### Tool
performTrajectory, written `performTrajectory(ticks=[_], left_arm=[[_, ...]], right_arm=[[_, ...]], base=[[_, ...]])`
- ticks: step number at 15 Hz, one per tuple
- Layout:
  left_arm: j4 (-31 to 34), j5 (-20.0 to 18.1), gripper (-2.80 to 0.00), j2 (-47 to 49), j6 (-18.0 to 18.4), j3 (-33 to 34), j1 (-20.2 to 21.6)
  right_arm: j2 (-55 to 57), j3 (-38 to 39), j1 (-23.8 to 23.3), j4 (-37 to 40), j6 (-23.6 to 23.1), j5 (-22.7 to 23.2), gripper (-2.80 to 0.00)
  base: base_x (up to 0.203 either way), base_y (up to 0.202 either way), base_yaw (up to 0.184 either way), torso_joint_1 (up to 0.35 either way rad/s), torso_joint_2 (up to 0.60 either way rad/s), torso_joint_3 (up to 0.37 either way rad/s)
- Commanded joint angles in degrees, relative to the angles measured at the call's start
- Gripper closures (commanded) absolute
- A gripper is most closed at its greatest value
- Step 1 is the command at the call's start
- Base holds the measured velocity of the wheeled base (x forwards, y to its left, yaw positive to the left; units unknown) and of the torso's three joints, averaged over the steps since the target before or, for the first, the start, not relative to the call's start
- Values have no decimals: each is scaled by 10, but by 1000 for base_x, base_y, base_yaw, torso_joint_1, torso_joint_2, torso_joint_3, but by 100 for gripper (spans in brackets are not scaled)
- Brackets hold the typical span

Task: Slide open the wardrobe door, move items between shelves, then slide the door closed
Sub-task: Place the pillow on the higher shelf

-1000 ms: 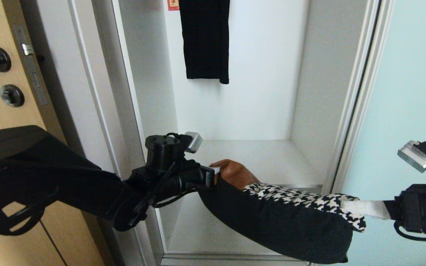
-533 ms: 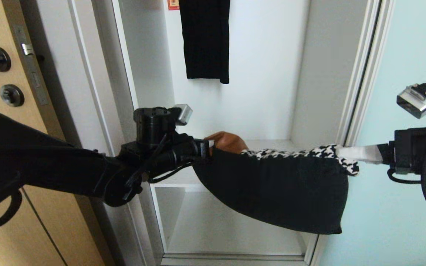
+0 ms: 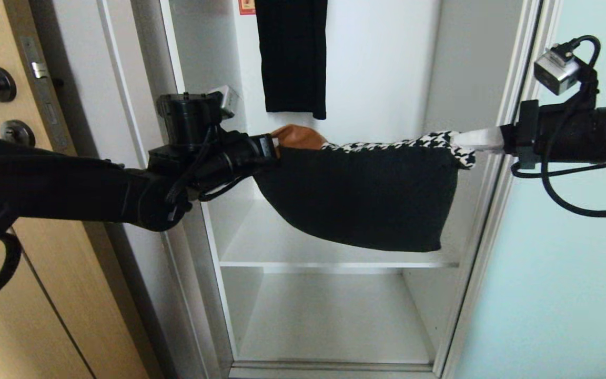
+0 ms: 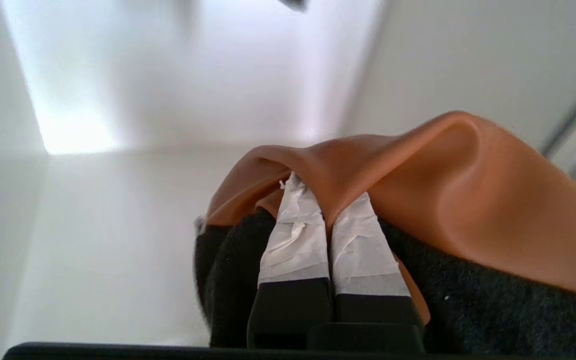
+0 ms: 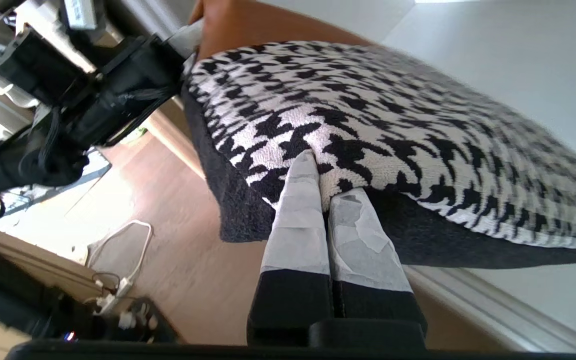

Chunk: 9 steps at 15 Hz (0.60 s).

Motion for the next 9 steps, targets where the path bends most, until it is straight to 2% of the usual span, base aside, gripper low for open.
performTrajectory(ticks=[1, 4, 7, 9], left_arm=[[-2, 1, 0, 48, -1, -24, 15], [-6, -1, 0, 110, -1, -43, 36], [-34, 3, 0, 178, -2, -76, 53], [-40, 2, 0, 198, -3, -86, 64]], right_arm=[[94, -50, 0, -1, 3, 2, 0], [218, -126, 0, -1, 4, 1, 0], [340, -240, 0, 4, 5, -12, 0], [384, -276, 0, -8, 4, -22, 0]], base=[[0, 0, 0, 0, 0, 0], [0, 0, 0, 0, 0, 0], [0, 0, 0, 0, 0, 0], [0, 0, 0, 0, 0, 0]])
